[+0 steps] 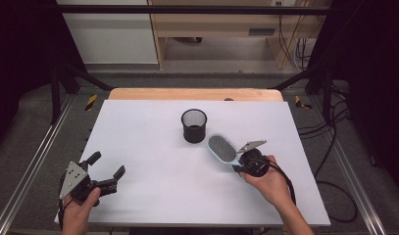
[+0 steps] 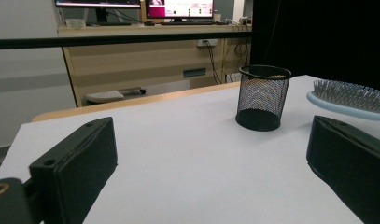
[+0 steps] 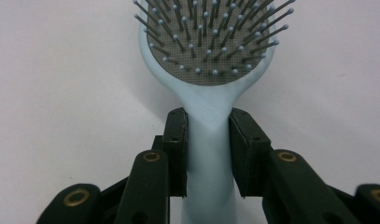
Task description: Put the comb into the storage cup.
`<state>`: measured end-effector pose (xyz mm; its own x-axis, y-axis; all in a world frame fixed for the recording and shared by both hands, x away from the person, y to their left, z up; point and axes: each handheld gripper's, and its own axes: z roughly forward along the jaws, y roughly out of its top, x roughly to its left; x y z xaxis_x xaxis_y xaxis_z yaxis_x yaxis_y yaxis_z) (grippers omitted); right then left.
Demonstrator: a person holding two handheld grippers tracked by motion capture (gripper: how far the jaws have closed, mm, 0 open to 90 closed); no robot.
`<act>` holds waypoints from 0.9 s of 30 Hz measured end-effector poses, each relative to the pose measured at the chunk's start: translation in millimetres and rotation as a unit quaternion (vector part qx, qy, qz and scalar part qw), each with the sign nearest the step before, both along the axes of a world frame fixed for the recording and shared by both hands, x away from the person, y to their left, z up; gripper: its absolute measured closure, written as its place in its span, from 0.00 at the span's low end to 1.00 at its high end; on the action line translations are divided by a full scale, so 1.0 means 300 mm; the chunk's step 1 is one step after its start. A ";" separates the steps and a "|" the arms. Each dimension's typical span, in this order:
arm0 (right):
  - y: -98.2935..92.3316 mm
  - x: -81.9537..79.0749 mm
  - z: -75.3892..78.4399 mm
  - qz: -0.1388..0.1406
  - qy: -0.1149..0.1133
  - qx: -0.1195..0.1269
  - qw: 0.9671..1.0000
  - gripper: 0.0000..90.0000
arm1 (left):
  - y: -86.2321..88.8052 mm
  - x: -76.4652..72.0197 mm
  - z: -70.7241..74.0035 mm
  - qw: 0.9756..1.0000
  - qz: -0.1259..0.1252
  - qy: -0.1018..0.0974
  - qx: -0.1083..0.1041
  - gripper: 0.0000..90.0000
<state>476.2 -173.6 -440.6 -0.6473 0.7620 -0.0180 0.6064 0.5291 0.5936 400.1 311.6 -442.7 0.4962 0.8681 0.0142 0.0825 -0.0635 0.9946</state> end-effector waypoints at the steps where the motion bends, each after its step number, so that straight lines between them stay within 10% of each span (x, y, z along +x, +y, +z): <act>1: -0.008 -0.008 0.005 -0.002 -0.010 0.005 1.000 0.78 | -0.002 -0.002 0.003 1.000 0.002 -0.002 0.000 0.02; 10: -0.053 -0.028 0.001 -0.026 -0.053 0.076 0.995 0.78 | 0.009 -0.015 0.011 1.000 0.027 -0.006 -0.013 0.02; 27: -0.052 -0.068 0.018 -0.032 -0.150 0.109 0.982 0.78 | 0.047 -0.018 0.015 0.998 0.050 -0.009 -0.024 0.02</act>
